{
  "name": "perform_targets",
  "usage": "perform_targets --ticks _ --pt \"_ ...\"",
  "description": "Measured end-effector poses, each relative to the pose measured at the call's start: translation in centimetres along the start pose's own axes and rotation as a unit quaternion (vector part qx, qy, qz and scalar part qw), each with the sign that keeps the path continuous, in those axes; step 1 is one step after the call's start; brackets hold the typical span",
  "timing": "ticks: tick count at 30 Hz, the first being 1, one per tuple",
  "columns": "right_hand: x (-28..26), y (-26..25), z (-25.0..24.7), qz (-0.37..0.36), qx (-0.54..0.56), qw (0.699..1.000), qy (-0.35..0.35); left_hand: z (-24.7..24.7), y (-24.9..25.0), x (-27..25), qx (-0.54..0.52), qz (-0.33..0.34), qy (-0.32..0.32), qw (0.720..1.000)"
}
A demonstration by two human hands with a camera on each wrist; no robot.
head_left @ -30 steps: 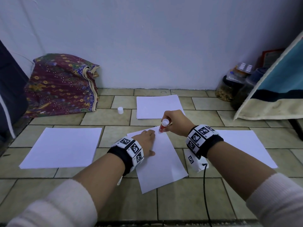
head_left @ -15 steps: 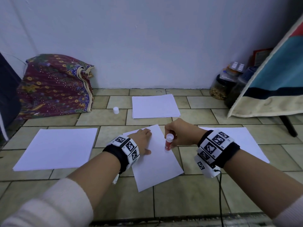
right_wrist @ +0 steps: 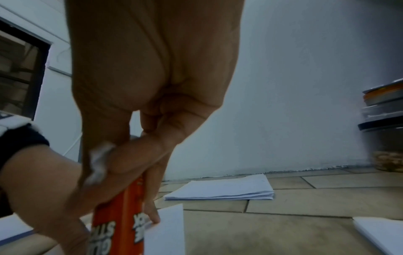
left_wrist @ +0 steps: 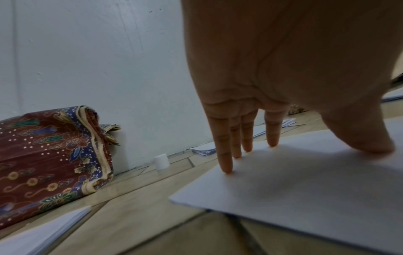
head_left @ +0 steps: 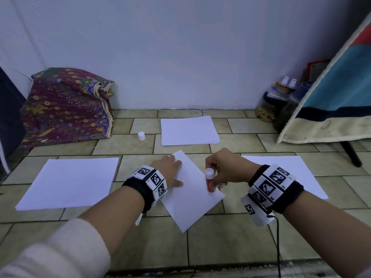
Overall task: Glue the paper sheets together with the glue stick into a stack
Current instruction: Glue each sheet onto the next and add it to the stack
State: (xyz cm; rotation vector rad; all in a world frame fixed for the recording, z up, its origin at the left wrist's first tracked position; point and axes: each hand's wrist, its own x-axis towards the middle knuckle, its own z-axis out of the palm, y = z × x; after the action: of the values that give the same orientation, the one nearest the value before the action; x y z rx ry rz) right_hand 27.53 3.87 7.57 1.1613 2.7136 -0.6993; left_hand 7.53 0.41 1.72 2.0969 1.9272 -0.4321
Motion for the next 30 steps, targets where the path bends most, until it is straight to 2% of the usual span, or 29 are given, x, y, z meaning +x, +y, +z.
perform_targets --ticks 3,6,8,10,12,19,23,27,30 --pt "0.2 0.4 -0.6 -0.001 0.044 0.998 0.048 0.0 -0.3 -0.1 0.009 -0.039 0.004 0.999" --pt "1.2 1.0 -0.8 0.016 0.082 0.990 0.111 0.2 -0.2 -0.1 0.006 -0.050 0.040 0.998" --pt "1.9 1.2 -0.7 0.027 0.095 0.986 0.136 0.5 0.2 0.1 -0.021 0.007 0.061 0.998" --pt "2.6 1.3 -0.6 0.036 0.103 0.984 0.142 0.6 0.6 0.2 -0.010 0.088 0.034 0.995" --pt "3.2 1.4 -0.4 0.049 0.110 0.982 0.147 0.6 0.9 0.2 0.048 0.115 -0.006 0.992" --pt "4.5 1.6 0.2 0.082 0.109 0.976 0.169 0.0 0.5 0.3 0.087 0.049 -0.013 0.995" --pt "5.1 1.7 0.3 0.109 0.134 0.969 0.179 0.2 0.6 0.5 0.093 0.042 -0.007 0.995" --pt "5.4 1.7 0.5 0.107 0.080 0.972 0.192 0.2 0.7 0.4 0.092 0.034 -0.015 0.995" --pt "5.4 1.8 0.6 0.099 0.078 0.974 0.188 0.4 0.8 0.4 0.074 0.040 -0.004 0.996"
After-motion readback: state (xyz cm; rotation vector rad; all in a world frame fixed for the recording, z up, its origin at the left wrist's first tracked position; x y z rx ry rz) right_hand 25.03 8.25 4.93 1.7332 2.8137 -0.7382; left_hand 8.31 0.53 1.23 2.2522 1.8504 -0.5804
